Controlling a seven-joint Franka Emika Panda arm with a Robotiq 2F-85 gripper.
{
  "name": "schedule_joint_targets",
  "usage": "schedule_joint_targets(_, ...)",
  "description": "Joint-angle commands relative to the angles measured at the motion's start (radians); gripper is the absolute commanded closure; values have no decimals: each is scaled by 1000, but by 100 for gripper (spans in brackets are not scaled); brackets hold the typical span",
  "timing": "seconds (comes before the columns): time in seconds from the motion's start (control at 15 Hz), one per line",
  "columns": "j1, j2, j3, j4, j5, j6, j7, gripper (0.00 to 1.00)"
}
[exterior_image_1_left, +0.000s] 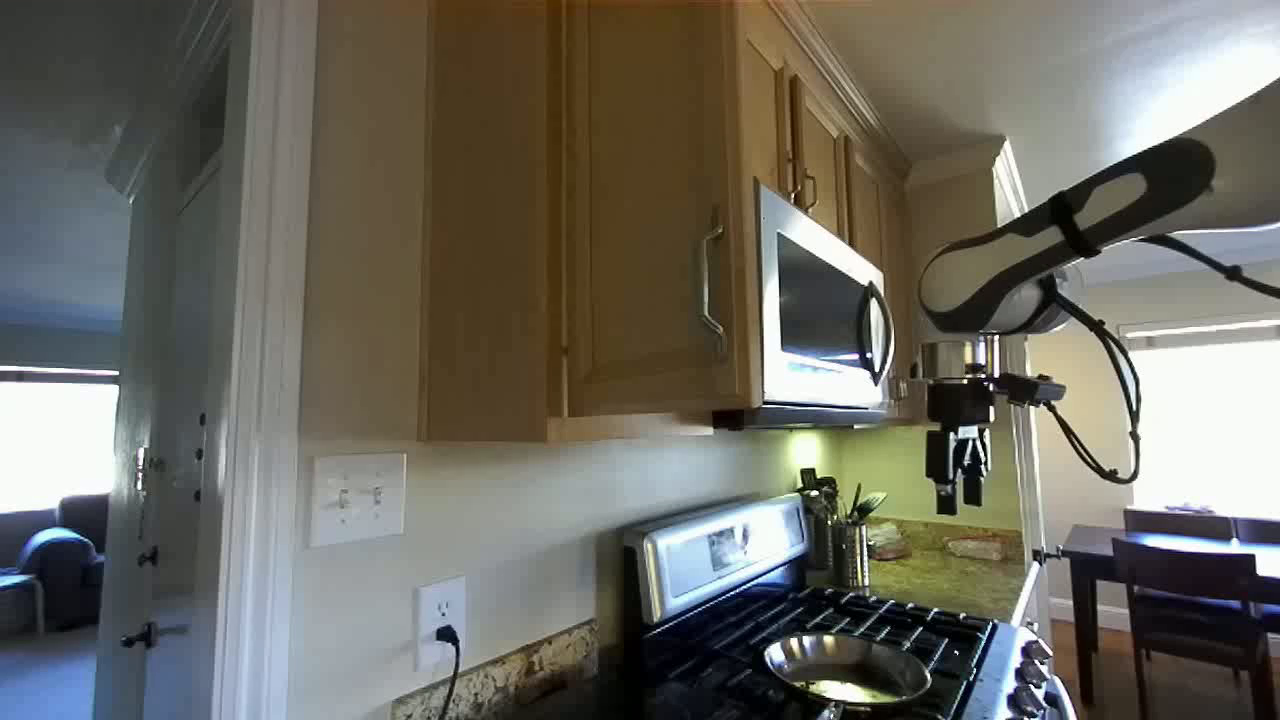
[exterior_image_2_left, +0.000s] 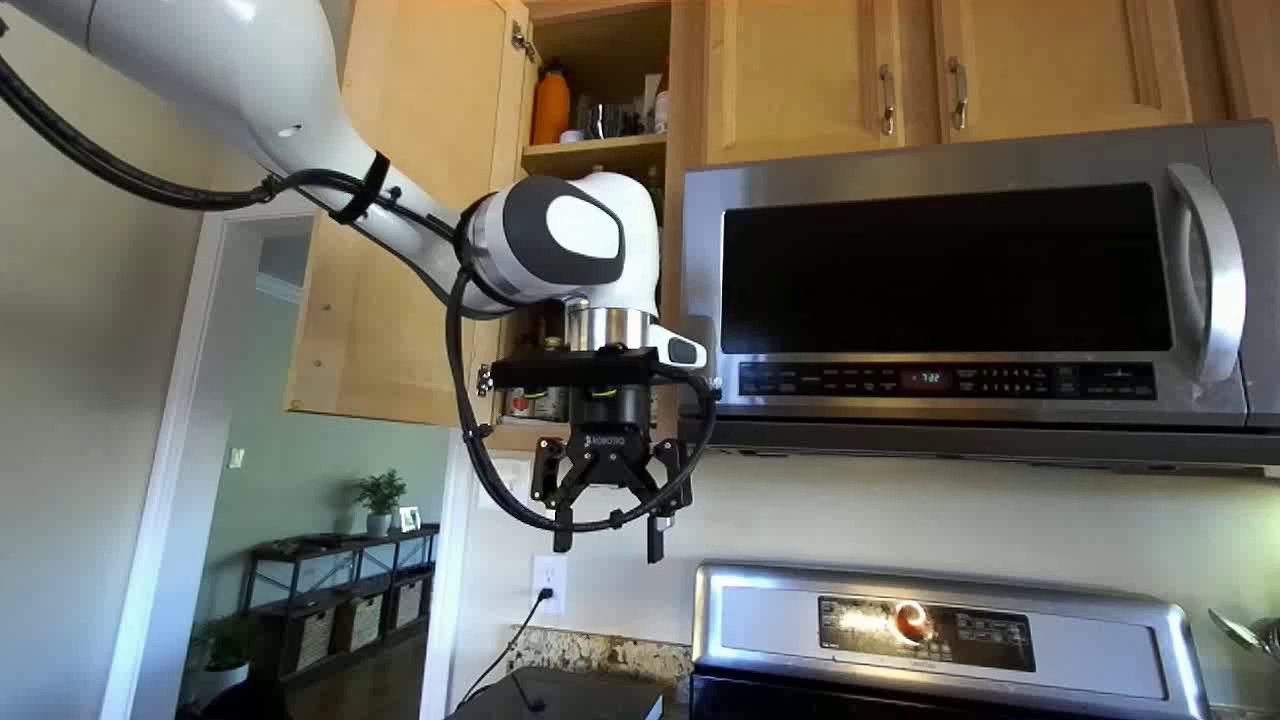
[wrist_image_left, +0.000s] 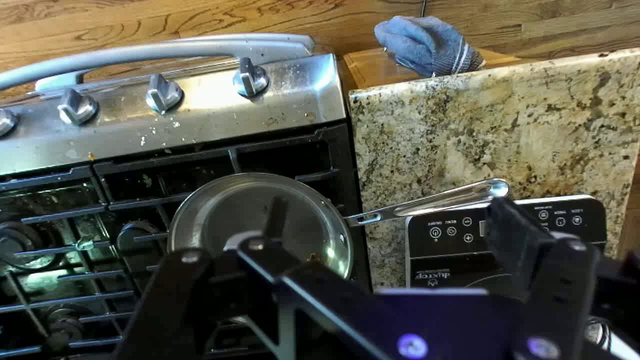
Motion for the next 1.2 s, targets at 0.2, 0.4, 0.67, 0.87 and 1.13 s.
schedule_joint_targets(0.2, -14, 2, 11, 3, 5, -3, -4, 0)
schedule_joint_targets(0.4, -14, 2, 11, 3, 5, -3, -4, 0)
schedule_joint_targets(0.67, 0, -49, 40, -32, -7, 19, -23, 0)
schedule_joint_targets(0.87, 23, -108, 75, -53, -3, 26, -59, 0)
schedule_joint_targets(1.13, 72, -200, 108, -80, 29, 21, -111, 0)
